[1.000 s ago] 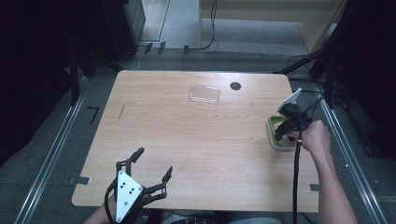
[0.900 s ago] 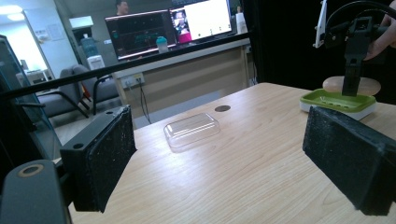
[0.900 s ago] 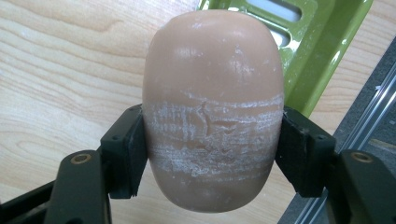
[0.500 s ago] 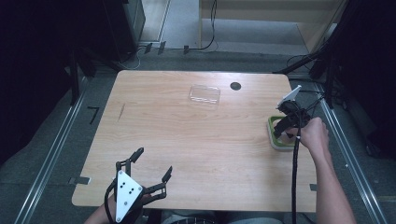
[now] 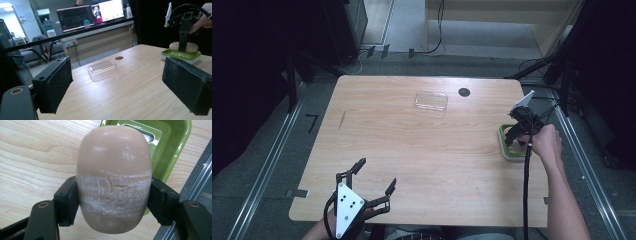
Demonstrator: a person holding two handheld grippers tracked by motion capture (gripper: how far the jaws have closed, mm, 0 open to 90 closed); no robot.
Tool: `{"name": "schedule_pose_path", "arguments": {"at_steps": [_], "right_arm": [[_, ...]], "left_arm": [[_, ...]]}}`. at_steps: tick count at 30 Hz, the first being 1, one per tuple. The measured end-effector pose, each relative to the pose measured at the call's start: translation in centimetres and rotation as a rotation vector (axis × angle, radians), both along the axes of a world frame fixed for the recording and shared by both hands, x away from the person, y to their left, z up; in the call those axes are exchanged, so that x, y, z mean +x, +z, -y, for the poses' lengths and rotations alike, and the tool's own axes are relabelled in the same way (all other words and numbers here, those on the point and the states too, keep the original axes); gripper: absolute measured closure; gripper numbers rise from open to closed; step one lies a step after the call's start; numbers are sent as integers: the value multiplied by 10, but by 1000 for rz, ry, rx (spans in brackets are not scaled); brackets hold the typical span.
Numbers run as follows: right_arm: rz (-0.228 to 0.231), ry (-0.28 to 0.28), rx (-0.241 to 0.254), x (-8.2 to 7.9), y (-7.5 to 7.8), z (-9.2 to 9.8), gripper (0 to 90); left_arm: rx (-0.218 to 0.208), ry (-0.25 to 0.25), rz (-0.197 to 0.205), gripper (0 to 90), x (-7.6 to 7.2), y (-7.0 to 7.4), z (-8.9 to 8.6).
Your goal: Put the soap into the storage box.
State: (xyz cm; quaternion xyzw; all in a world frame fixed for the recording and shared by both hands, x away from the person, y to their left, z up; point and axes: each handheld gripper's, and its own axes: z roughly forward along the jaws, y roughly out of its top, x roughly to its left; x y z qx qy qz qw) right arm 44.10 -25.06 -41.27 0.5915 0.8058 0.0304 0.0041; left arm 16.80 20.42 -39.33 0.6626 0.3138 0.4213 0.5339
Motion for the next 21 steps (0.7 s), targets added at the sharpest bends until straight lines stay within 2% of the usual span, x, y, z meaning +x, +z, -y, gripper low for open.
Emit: {"name": "schedule_pose_path", "arguments": {"at_steps": [21], "right_arm": [[7,-66,22,10,-11,8,334]], "left_arm": [[-1,0,1,99,0,0,0]]}}
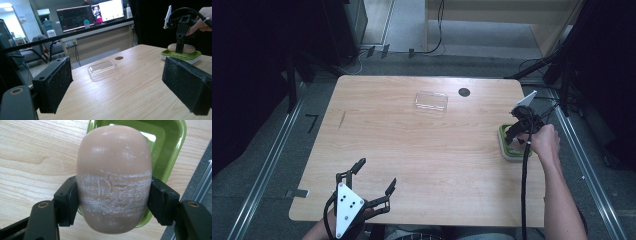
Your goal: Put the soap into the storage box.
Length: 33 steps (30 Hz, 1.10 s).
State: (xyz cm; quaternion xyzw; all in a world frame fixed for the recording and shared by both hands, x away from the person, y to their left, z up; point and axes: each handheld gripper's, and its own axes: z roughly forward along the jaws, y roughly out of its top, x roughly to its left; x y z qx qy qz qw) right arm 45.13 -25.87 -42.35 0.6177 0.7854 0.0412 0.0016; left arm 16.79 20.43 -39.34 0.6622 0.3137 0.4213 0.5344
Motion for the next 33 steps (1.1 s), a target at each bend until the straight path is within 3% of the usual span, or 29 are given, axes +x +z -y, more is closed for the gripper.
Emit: {"name": "schedule_pose_path", "arguments": {"at_steps": [17,33], "right_arm": [[2,-77,12,6,-13,5,334],[4,-97,10,8,-20,7,333]], "left_arm": [[1,-1,0,99,0,0,0],[2,1,-2,99,0,0,0]]}}
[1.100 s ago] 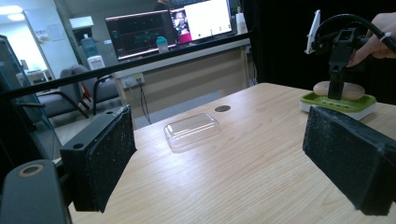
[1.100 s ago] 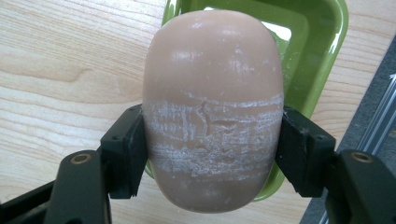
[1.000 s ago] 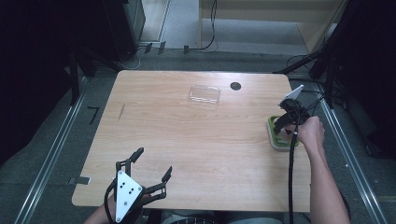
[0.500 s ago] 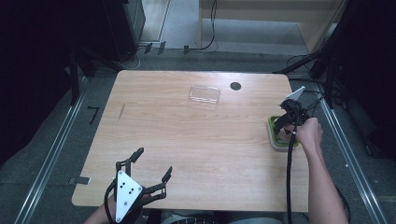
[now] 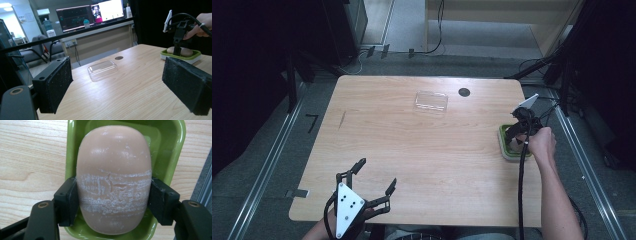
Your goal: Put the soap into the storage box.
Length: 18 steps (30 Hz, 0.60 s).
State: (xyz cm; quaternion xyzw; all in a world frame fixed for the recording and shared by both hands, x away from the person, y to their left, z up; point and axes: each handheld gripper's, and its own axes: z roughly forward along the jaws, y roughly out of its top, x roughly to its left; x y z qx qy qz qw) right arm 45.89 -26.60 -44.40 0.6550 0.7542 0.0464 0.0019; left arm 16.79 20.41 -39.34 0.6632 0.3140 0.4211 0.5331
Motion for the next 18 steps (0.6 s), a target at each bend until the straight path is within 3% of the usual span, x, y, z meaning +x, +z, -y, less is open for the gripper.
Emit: {"name": "schedule_pose_path", "arguments": {"at_steps": [18], "right_arm": [[0,-17,9,1,-6,4,332]], "left_arm": [[1,-1,1,99,0,0,0]]}}
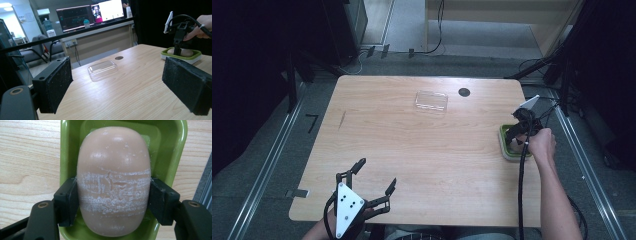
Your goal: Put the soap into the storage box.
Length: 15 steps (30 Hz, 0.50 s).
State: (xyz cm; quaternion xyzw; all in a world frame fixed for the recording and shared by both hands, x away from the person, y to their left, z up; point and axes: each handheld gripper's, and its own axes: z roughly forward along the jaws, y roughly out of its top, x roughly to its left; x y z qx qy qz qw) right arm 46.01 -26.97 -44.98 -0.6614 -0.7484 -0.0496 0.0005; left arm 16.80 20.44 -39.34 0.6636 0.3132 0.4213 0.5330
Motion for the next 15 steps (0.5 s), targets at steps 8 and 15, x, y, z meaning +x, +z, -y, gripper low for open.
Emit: {"name": "schedule_pose_path", "arguments": {"at_steps": [8,15], "right_arm": [[-4,3,-8,0,0,-1,332],[-7,5,-13,0,0,-2,332]], "left_arm": [[-1,1,0,99,0,0,0],[-1,1,1,99,0,0,0]]}}
